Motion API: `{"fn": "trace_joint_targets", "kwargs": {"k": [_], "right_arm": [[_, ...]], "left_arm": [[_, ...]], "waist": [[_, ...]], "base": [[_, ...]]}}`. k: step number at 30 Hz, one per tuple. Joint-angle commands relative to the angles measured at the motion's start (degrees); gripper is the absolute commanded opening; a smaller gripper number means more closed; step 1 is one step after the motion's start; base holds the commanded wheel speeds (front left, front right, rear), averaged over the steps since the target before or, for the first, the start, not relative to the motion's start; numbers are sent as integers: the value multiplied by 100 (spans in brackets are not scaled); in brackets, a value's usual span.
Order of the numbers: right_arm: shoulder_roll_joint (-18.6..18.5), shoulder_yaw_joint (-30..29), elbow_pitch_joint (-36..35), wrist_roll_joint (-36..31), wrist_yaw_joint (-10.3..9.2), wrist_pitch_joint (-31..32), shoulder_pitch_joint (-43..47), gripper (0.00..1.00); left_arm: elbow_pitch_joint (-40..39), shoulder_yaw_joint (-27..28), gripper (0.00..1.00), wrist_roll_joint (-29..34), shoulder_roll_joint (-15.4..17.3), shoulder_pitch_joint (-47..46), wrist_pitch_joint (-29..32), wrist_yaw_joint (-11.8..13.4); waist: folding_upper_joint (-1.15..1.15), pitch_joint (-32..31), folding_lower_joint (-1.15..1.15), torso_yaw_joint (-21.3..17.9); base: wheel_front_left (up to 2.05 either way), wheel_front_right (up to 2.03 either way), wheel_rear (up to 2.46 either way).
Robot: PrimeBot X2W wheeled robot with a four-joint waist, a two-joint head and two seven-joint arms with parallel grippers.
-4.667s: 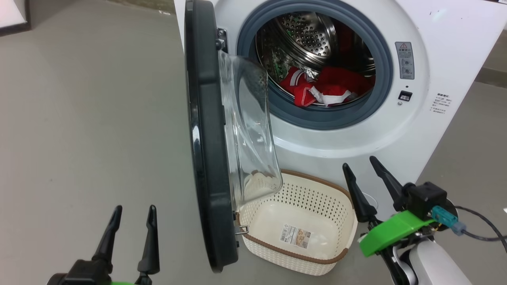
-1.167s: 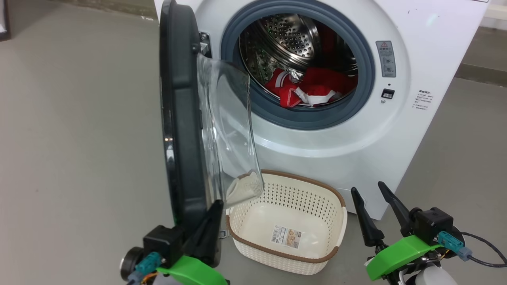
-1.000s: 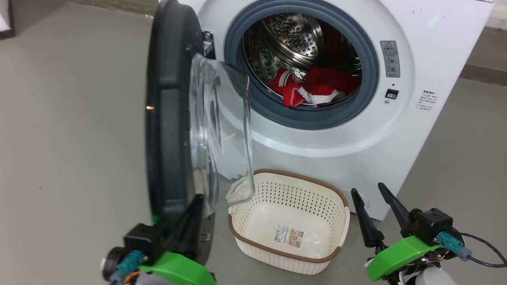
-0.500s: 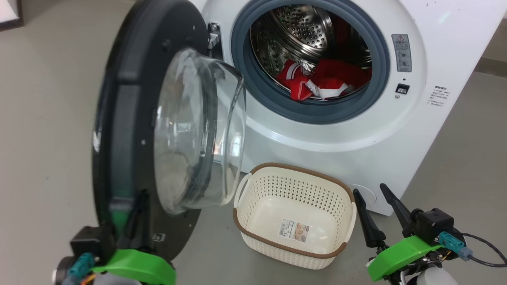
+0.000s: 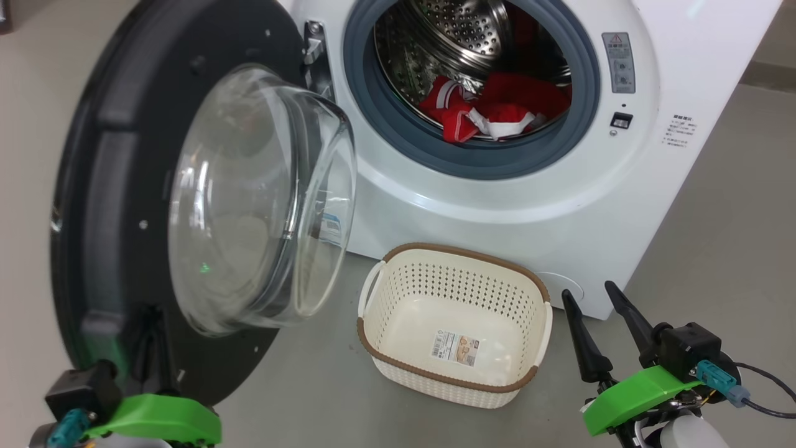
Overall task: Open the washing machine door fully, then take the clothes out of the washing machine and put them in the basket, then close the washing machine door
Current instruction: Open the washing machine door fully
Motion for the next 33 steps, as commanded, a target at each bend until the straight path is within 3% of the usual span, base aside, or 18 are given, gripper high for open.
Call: {"fn": "trace_joint_targets", "kwargs": {"k": [1, 22, 33], "right_arm": [[5, 100, -160, -62, 39, -38, -240, 100], [5, 2, -80, -334, 39, -38, -350, 100], [5, -48, -46, -495, 39, -38, -377, 100]], "left_arm": [[-23, 348, 0, -78, 205, -309, -102, 96], [1295, 1238, 0, -190, 531, -1096, -490, -209], [2044, 1732, 0, -53, 761, -1628, -492, -499]], "waist": [[0, 55, 0, -47], [0, 349, 0, -258], [0, 450, 0, -314]], "base": [[0, 0, 0], [0, 0, 0], [0, 0, 0]]}}
